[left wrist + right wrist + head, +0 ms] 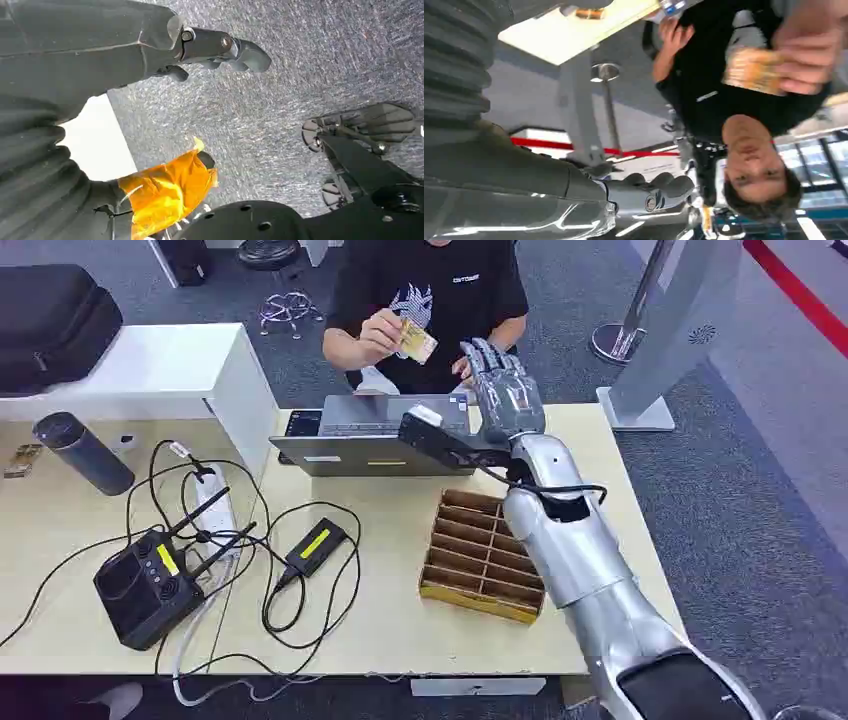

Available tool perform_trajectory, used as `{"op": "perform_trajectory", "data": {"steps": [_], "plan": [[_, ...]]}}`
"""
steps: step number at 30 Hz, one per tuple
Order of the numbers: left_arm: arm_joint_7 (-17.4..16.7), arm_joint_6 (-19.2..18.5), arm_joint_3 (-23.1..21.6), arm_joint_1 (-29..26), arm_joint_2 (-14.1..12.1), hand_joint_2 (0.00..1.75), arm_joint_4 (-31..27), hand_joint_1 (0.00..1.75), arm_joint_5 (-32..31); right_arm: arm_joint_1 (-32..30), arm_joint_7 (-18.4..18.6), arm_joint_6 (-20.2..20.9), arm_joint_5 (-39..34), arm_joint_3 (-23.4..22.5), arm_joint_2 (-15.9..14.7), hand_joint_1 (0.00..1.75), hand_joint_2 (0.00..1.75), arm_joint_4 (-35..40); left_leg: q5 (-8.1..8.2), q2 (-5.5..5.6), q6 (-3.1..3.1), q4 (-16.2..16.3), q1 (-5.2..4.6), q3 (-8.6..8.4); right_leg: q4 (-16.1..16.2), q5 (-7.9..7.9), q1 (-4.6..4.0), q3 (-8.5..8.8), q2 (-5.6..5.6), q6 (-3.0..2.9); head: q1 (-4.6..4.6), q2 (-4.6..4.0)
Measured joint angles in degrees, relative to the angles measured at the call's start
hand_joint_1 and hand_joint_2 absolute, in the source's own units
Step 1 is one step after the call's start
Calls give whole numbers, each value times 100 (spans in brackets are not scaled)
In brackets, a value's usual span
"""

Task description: Pass the card to the sensor for recognition and then transmit it.

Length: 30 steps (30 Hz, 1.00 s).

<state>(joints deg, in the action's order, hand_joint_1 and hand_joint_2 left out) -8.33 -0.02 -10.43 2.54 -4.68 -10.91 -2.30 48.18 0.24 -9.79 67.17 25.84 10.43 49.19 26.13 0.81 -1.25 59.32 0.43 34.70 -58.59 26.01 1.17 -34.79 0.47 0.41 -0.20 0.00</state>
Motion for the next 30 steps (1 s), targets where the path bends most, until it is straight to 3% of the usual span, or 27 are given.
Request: {"op": "perform_trajectory", "data": {"steps": [4,5,6,13,22,24,28,30], "plan": [[-7,-35,-100,1,-13,175,0,0,-70,371,186,-216,286,-11,37,0,175,-836,1,-1,1,1,0,2,3,0,0,-4,1,0,0,0],[-7,-48,-129,4,-19,175,0,0,-79,434,207,-279,342,-26,37,54,175,-1010,2,-1,1,1,-1,2,4,0,0,-4,1,0,0,0],[-11,-52,-153,7,-20,175,0,0,-83,500,238,-316,395,-54,39,173,175,-1167,2,-1,1,2,-1,2,4,0,0,-4,1,1,-2,0],[-46,-70,-238,18,-42,175,2,0,-135,678,161,-599,500,-420,37,175,175,-1837,3,-3,1,2,0,2,4,-3,0,-8,2,0,-2,0],[-68,-79,-365,47,-57,175,11,0,-170,682,-324,-1163,647,-984,13,175,175,-2167,3,-3,1,2,2,7,2,-3,-2,-9,3,-1,-2,0],[-109,-33,-365,47,-57,175,11,0,-44,655,-459,-1123,722,-1021,104,175,175,-2109,4,-7,-1,1,4,9,2,-3,-5,-12,6,-2,0,0],[-109,9,-365,61,-57,175,11,0,19,480,-284,-804,863,-1021,356,175,175,-1651,4,-14,-2,1,9,10,2,-3,-7,-22,16,-5,-2,0],[-116,24,-363,50,-57,175,11,0,86,372,-466,-771,731,-1021,435,175,175,-1379,3,-8,-2,1,16,16,2,-2,-12,-22,9,-6,2,0]]}}
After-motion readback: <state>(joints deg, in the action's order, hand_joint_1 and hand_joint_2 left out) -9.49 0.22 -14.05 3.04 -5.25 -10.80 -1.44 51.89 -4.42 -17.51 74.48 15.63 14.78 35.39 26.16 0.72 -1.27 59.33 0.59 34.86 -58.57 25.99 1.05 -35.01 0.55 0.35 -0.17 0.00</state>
